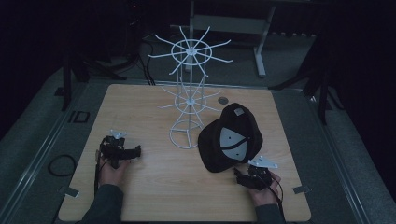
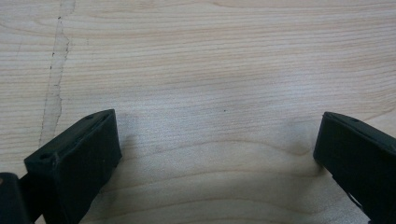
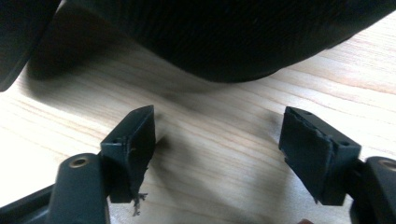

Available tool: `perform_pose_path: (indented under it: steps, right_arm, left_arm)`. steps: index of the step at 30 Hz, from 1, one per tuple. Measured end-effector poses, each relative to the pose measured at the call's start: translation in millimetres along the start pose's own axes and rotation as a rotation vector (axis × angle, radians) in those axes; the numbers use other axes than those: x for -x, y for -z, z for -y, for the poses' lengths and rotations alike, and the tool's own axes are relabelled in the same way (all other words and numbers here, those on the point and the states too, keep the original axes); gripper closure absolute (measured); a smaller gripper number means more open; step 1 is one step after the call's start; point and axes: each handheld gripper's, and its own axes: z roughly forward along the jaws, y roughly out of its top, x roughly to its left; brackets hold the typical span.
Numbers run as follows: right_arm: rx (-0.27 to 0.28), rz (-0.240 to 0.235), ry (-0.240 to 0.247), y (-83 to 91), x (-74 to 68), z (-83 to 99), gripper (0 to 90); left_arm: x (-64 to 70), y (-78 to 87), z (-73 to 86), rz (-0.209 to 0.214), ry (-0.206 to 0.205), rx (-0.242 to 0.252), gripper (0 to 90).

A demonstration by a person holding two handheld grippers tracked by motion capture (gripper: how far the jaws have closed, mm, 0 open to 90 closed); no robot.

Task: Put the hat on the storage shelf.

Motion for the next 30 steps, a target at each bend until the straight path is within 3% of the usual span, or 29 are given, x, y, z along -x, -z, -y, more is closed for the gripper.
perform_pose_path:
  steps: [4, 11, 18, 26, 30]
  right_arm:
    - [-0.011, -0.009, 0.010, 1.2, -5.2, 1.3, 20.4]
    - [-0.030, -0.035, 0.027, 4.5, -11.8, 0.4, 25.5]
    - [-0.024, -0.149, 0.017, 5.1, -22.9, -3.5, 22.9]
    - [0.026, -0.252, -0.008, 6.1, -34.8, -8.0, 20.3]
    - [0.057, -0.267, -0.028, 4.7, -39.2, -13.1, 23.6]
  left_arm:
    - [0.0, -0.7, -0.4, -0.013, 0.015, 0.003, 0.7]
    - [0.4, -0.4, -0.5, -0.017, 0.015, -0.001, 0.8]
    - [0.8, -0.6, -0.6, -0.019, 0.018, 0.000, 0.8]
    - [0.9, -0.6, -0.6, -0.020, 0.018, 0.000, 0.8]
    - [1.0, -0.5, -0.7, -0.020, 0.018, -0.001, 0.8]
